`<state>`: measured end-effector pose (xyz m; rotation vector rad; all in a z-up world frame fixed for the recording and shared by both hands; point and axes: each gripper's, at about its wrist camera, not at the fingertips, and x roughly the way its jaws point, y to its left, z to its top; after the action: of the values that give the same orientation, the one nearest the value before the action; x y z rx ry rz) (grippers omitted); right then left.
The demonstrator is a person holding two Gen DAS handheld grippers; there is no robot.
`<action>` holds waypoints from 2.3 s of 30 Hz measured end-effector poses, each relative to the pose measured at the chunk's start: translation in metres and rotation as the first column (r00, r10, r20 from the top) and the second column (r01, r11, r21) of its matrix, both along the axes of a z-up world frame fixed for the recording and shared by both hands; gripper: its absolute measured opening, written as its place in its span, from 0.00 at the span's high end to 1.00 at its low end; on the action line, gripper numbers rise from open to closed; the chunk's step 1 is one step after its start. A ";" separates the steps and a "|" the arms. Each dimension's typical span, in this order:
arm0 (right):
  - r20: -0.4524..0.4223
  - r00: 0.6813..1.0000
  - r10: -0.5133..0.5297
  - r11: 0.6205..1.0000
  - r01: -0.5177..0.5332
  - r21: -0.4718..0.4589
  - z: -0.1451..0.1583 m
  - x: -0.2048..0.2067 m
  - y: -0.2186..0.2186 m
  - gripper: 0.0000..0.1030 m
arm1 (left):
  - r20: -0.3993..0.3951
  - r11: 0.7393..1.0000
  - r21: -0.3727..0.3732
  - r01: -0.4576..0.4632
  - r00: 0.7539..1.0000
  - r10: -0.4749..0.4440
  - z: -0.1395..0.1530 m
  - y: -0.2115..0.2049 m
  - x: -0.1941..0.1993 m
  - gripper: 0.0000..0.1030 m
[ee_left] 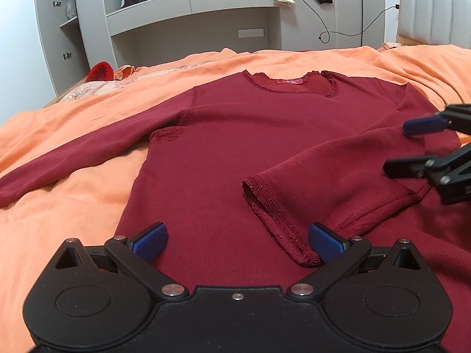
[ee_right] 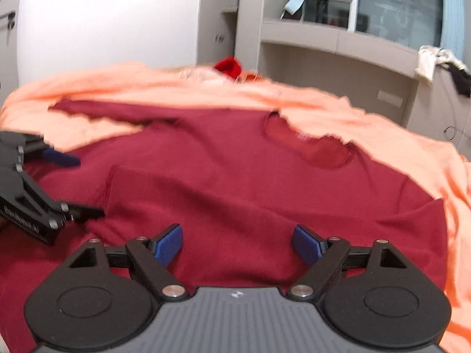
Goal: Fold small clothes
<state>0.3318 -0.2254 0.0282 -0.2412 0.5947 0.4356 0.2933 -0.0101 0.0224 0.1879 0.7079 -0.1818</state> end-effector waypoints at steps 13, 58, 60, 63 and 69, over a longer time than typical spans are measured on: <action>-0.101 0.987 0.127 0.988 -0.134 -0.071 -0.011 -0.020 0.004 0.21 | 0.009 0.984 -0.173 -0.037 0.999 0.039 0.021 0.034 -0.002 0.01; -0.033 0.939 0.343 0.917 -0.342 -0.205 0.005 -0.081 0.098 0.79 | -0.063 0.868 -0.320 -0.381 0.922 0.382 0.034 0.120 0.016 0.01; -0.050 0.938 0.342 0.935 -0.346 -0.079 0.019 -0.082 0.090 0.51 | -0.060 0.870 -0.318 -0.377 0.924 0.378 0.033 0.120 0.016 0.01; -0.027 0.947 0.321 0.946 -0.319 0.060 0.038 -0.079 0.076 0.44 | -0.058 0.871 -0.313 -0.379 0.923 0.381 0.033 0.124 0.016 0.01; -0.012 0.991 0.131 0.986 -0.128 0.110 0.032 -0.047 0.076 0.46 | -0.064 0.852 -0.326 -0.409 0.909 0.412 0.033 0.137 0.017 0.01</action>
<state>0.2843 -0.1494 0.0606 -0.1720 0.5742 0.5950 0.3101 0.1264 0.0551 -0.2904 0.6824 0.1122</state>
